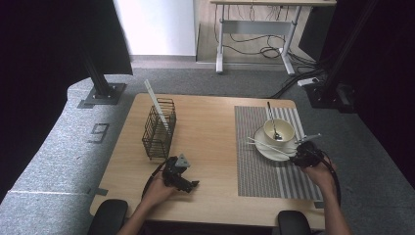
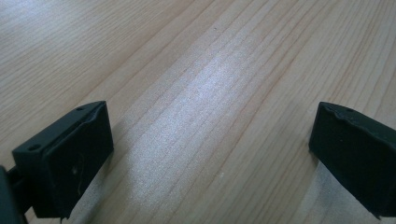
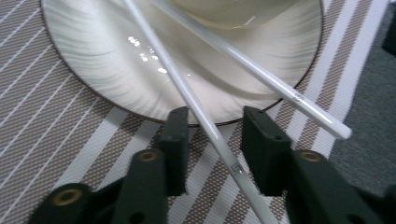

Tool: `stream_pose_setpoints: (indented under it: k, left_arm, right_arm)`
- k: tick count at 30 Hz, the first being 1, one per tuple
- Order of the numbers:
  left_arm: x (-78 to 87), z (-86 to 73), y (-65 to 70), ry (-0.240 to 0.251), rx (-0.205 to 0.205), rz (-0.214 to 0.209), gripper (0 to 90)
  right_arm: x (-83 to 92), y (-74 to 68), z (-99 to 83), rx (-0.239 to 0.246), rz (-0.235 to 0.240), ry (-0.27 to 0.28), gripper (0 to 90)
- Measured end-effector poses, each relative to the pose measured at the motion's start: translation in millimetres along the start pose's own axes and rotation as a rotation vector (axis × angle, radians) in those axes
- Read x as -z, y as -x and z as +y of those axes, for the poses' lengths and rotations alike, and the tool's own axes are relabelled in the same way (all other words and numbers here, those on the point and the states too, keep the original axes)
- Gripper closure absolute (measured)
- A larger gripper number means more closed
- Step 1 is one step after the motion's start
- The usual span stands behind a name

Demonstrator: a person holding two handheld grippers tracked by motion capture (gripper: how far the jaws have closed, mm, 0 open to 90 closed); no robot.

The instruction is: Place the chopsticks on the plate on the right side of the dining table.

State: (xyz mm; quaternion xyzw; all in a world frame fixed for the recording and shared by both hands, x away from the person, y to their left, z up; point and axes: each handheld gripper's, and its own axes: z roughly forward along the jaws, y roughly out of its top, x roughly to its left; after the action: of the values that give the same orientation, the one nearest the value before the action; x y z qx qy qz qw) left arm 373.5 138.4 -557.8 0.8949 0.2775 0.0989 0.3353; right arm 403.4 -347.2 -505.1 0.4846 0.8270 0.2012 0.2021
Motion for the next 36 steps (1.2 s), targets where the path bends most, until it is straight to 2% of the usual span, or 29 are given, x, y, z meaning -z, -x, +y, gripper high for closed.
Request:
stream_pose_setpoints:
  k: [4, 9, 14, 25, 31, 36]
  left_arm:
    - [0.0, 0.0, 0.0, 0.000, 0.000, 0.000, 0.0]
    - [0.0, 0.0, 0.0, 0.000, 0.000, 0.000, 0.0]
    - [0.0, 0.0, 0.0, 0.000, 0.000, 0.000, 0.0]
    - [0.0, 0.0, 0.0, 0.000, 0.000, 0.000, 0.0]
    - [0.0, 0.0, 0.1, 0.000, 0.001, 0.000, 0.0]
    - [0.0, 0.0, 0.1, 0.000, 0.001, 0.000, 0.0]
  right_arm:
    - [-0.6, 0.9, -0.6, -0.008, -0.035, 0.010, 45.8]
    - [-1.4, 1.7, -0.8, -0.011, -0.063, 0.028, 38.0]
    - [-2.1, 5.5, 0.1, -0.034, -0.085, 0.041, 36.1]
    - [-7.2, 18.6, 1.1, -0.127, -0.134, 0.068, 34.1]
    - [-12.0, 21.4, 0.9, -0.139, -0.144, 0.079, 34.3]
    - [-7.8, 17.6, 0.7, -0.138, -0.132, 0.099, 32.6]
